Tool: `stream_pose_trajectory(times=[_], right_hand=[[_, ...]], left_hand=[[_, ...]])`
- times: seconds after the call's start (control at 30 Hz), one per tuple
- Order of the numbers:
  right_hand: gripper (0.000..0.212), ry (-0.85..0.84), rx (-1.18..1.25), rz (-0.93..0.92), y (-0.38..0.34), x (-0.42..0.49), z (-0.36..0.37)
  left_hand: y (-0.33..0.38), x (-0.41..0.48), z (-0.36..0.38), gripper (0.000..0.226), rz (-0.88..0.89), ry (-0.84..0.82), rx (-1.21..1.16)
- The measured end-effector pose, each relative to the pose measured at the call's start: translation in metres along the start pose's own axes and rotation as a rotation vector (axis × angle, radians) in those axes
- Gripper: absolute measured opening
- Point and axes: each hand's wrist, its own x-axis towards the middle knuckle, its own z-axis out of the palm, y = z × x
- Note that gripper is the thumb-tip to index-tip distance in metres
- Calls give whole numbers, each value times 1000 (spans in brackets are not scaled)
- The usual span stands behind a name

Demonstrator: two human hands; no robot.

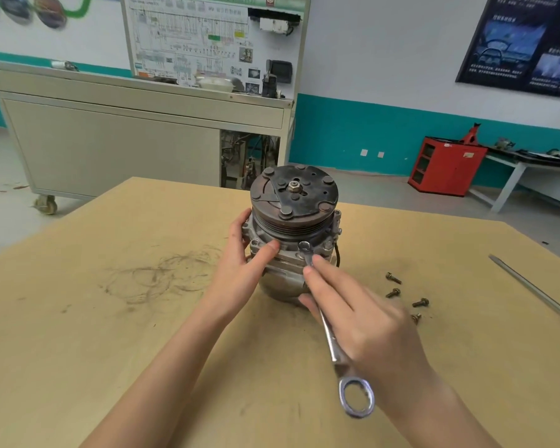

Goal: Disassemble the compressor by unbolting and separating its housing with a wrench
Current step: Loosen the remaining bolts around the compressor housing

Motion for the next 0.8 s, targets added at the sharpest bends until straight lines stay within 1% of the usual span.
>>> stream_pose_trajectory(times=[0.2,0.3,0.37,0.4,0.43,0.5,0.57,0.6,0.63,0.7,0.77,0.8], right_hand=[[27,-19,10,58,-15,-1,3],[27,33,57,55,-13,-2,11],[22,89,166,73,-4,-7,15],[20,110,286,121,3,-11,16],[18,112,456,196,10,-14,17],[19,61,901,401,25,-18,18],[21,-47,1389,639,47,-14,22],[22,-117,1599,757,59,-9,25],[22,-184,1754,853,70,-4,29],[20,-286,1917,967,87,6,36],[21,-323,1955,1011,95,15,43],[25,-325,1950,1012,96,18,44]], left_hand=[[0,1,1,73,2,-3,-11],[-1,2,1,72,6,1,-26],[-2,2,2,71,6,-1,-40],[-3,2,2,71,2,-4,-42],[-3,2,2,70,-2,-6,-42],[-2,2,1,70,-10,-7,-40],[-2,2,1,71,-16,-4,-37],[-3,2,1,73,-17,-5,-39],[-3,2,1,74,-16,-7,-45],[-3,3,1,71,-15,-14,-55],[-3,3,0,64,-13,-18,-61],[-3,3,0,63,-15,-17,-67]])
